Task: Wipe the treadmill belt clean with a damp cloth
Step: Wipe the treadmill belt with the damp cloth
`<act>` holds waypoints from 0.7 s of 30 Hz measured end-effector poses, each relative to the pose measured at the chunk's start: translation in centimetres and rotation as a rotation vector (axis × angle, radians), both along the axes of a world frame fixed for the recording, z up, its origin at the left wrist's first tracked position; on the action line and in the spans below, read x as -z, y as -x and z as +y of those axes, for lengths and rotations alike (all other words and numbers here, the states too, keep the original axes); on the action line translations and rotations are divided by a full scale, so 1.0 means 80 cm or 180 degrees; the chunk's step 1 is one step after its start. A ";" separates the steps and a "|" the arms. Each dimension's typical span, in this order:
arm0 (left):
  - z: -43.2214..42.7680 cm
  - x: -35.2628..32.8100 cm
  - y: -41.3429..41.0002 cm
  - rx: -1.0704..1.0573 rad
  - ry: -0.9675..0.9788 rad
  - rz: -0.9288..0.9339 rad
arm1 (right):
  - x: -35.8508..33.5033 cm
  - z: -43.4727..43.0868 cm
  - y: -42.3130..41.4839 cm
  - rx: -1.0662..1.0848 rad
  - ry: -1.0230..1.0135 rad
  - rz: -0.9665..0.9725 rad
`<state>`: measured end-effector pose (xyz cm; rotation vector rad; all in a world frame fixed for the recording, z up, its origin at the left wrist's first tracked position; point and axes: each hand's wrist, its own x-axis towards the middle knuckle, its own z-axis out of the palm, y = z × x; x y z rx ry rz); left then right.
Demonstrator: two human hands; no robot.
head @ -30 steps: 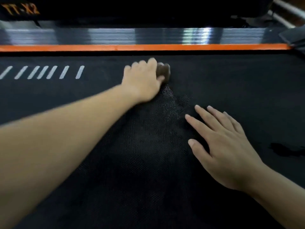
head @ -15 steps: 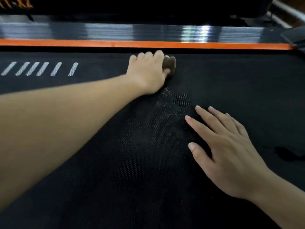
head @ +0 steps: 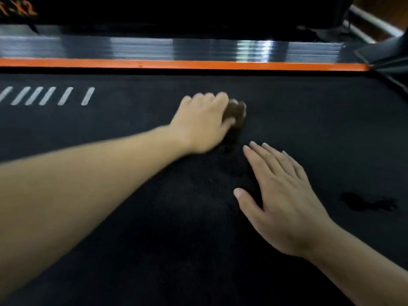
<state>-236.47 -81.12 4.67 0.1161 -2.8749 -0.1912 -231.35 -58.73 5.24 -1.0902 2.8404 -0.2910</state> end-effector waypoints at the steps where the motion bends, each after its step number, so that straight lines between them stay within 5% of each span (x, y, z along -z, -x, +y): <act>1: -0.012 -0.005 0.021 -0.0352 -0.0034 -0.0179 | 0.001 0.001 -0.001 -0.0023 -0.0013 0.0036; 5: -0.027 -0.006 0.050 -0.0922 -0.0386 -0.0278 | 0.003 0.001 -0.002 -0.0017 0.0060 0.0071; 11: 0.025 0.011 -0.063 0.0451 -0.0031 0.0293 | 0.000 0.001 -0.001 -0.0014 0.0102 -0.0015; 14: 0.014 0.002 -0.030 -0.0086 0.0441 0.0115 | 0.003 0.000 -0.002 0.0016 0.0103 0.0019; 17: -0.002 -0.011 0.009 -0.0621 -0.0111 -0.0331 | 0.006 0.001 -0.002 0.0058 0.0158 0.0099; 21: 0.024 -0.004 -0.046 -0.0107 -0.0227 -0.0173 | 0.005 0.002 -0.003 0.0238 0.0412 0.0073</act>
